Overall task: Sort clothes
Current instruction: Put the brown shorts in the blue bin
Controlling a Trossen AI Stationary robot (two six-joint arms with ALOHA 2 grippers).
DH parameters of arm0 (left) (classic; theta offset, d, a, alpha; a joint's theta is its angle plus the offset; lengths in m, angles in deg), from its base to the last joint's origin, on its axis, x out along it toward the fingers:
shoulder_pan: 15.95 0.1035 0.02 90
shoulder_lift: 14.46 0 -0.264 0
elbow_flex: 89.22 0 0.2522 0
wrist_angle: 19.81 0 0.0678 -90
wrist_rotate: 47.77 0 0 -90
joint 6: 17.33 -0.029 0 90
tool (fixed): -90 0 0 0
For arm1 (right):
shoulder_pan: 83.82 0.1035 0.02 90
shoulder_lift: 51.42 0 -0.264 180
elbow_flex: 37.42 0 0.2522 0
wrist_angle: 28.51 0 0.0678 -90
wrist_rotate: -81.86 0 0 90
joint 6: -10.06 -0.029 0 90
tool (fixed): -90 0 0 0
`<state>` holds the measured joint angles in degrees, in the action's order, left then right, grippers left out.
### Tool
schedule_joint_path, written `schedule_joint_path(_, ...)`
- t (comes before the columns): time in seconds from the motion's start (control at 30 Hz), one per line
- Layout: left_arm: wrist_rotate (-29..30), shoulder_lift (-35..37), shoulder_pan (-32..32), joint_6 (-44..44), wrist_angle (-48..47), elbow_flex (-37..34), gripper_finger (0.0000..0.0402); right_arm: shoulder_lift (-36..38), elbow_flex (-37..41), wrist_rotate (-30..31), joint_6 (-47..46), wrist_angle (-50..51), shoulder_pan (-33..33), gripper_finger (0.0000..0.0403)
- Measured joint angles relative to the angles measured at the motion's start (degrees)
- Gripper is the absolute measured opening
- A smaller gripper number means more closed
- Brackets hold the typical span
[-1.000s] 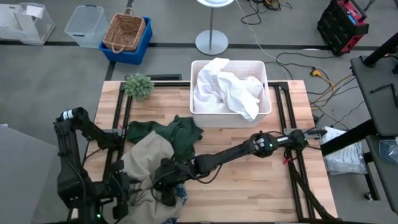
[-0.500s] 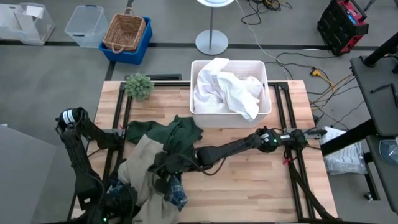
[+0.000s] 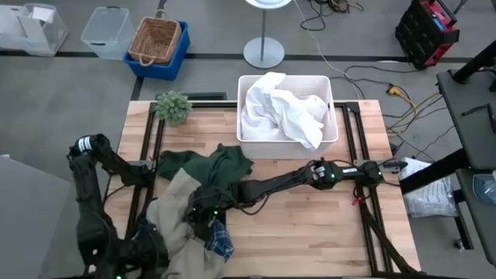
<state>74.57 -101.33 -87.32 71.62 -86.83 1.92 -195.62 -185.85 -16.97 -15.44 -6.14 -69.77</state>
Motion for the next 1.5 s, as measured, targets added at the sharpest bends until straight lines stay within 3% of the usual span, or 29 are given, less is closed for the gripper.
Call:
schedule_joint_path(0.2, 5.94, -0.07, 0.0, -3.02, -18.75, 11.21, 0.0004, -0.02, -0.19, 1.24, 2.06, 5.78, 1.93, 0.0012)
schedule_joint_path(0.3, 12.64, -0.2, 0.28, -2.76, -25.42, 11.06, 0.0004, 0.15, -0.22, 2.67, 3.44, 7.59, 2.11, 0.0012)
schedule_joint_path(0.43, 13.9, -0.24, 1.33, 2.33, -28.32, 6.0, 0.0004, 1.44, -0.03, 2.65, 2.87, 8.07, 2.08, 0.0012)
schedule_joint_path(0.53, 13.64, -0.27, 1.42, 6.76, -24.03, 0.88, 0.0004, 3.55, 0.09, 2.6, 3.27, 8.9, 2.21, 0.0012)
schedule_joint_path(0.7, 8.8, -0.26, 1.27, 6.95, -6.47, -7.4, 0.0004, 7.91, 0.05, 4.46, 3.6, 11.07, 2.31, 0.0012)
schedule_joint_path(0.83, 7.08, -0.85, 1.15, 6.94, 6.38, -12.77, 0.0004, 10.04, 0.04, 14.73, 5.41, 15.45, 2.18, 0.0012)
schedule_joint_path(0.93, 7.03, -1.73, 1.05, 7.36, 10.33, -14.31, 0.0003, 11.09, 0.02, 24.75, 6.56, 19.91, 0.99, 0.0012)
schedule_joint_path(1.0, 6.97, -2.15, 0.96, 7.4, 11.15, -14.35, 0.0002, 11.19, -0.06, 27.02, 6.58, 23.7, -0.72, 0.0012)
schedule_joint_path(1.17, 6.22, -2.34, 0.92, 7.52, 9.92, -13.53, 0.0001, 7.99, 0.14, 24.87, 5.29, 30.0, -4.86, 0.0012)
schedule_joint_path(1.3, 5.71, -2.38, 0.87, 8.29, 5.71, -12.29, 0.0001, 5.71, 0.22, 13.79, 5.65, 23.19, -5.71, 0.0012)
schedule_joint_path(1.5, 5.28, -2.4, 0.92, 10.66, 0.52, -10.17, 0.0001, 6.72, -0.19, 9.24, 5.81, 11.54, -3.28, 0.0012)
